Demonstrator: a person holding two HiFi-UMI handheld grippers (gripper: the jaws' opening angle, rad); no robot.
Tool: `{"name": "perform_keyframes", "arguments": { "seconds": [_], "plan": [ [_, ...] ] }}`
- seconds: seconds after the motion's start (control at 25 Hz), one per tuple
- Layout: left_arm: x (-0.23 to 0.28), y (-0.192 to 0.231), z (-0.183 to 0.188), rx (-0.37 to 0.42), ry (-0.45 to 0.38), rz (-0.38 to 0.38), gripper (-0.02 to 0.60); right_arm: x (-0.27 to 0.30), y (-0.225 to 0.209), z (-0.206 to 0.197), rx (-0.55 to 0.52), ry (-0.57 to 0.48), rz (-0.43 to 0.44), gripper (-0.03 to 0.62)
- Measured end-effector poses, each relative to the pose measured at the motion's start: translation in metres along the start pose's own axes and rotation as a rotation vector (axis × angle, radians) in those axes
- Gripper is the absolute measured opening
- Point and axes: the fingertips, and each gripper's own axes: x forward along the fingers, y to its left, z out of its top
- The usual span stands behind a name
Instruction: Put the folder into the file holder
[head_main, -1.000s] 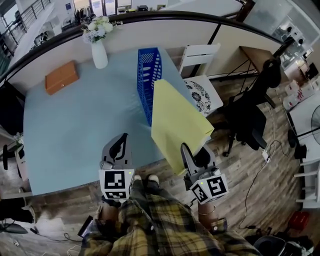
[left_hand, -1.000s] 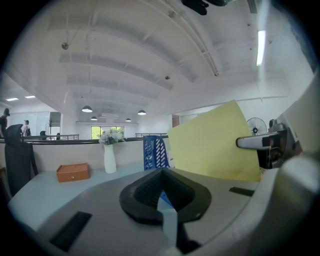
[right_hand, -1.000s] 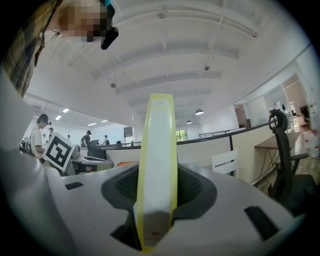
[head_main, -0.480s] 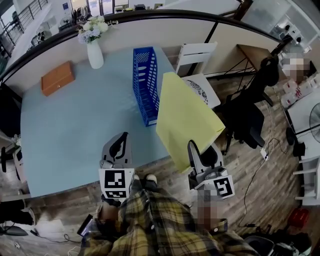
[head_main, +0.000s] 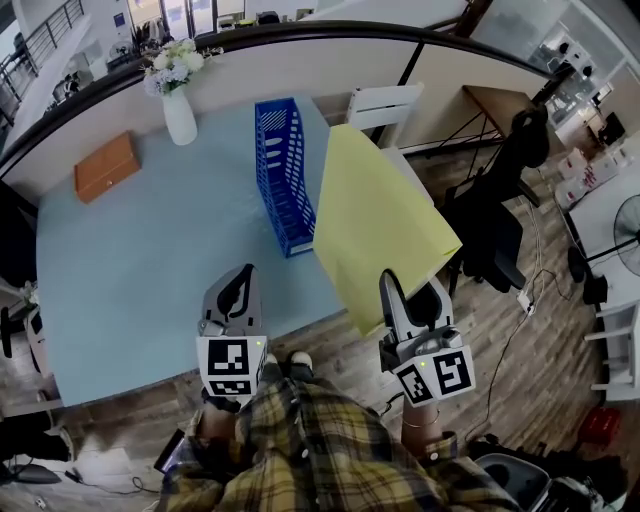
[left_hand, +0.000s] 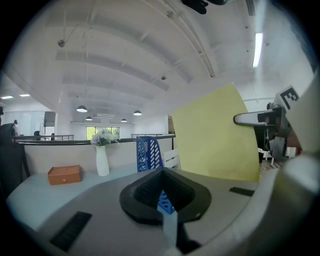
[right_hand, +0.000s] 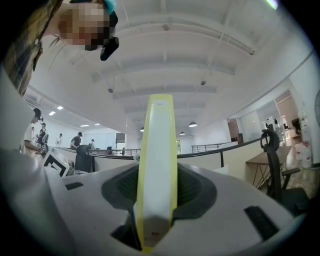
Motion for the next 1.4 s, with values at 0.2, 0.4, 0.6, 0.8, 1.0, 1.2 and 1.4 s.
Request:
{"name": "perform_keyframes", "arguments": {
  "seconds": [0.2, 0.4, 0.6, 0.8, 1.0, 1.2, 1.4],
  "plan": [
    [0.005, 0.004, 0.002, 0.001, -0.008, 0.007, -0.008, 0.006, 0.000, 0.011, -0.003, -0.021, 0.002, 0.167],
    [0.007, 0.004, 0.004, -0.003, -0.016, 0.007, -0.008, 0.009, 0.002, 0.024, -0.017, -0.039, 0.009, 0.167],
    [0.011, 0.005, 0.006, -0.008, -0.021, 0.005, -0.008, 0.016, 0.003, 0.036, -0.024, -0.067, 0.019, 0.167],
    [0.013, 0.010, 0.008, -0.007, -0.025, 0.009, -0.008, 0.036, 0.010, 0.039, -0.035, -0.076, 0.051, 0.167],
    [0.015, 0.016, 0.009, -0.008, -0.023, 0.021, -0.008, 0.056, 0.016, 0.042, -0.032, -0.089, 0.078, 0.167],
    [0.017, 0.028, 0.006, -0.013, -0.015, 0.043, -0.008, 0.081, 0.022, 0.039, -0.031, -0.100, 0.092, 0.167],
    [0.021, 0.041, 0.004, -0.017, -0.006, 0.064, -0.008, 0.107, 0.026, 0.035, -0.022, -0.114, 0.087, 0.167]
  ]
}}
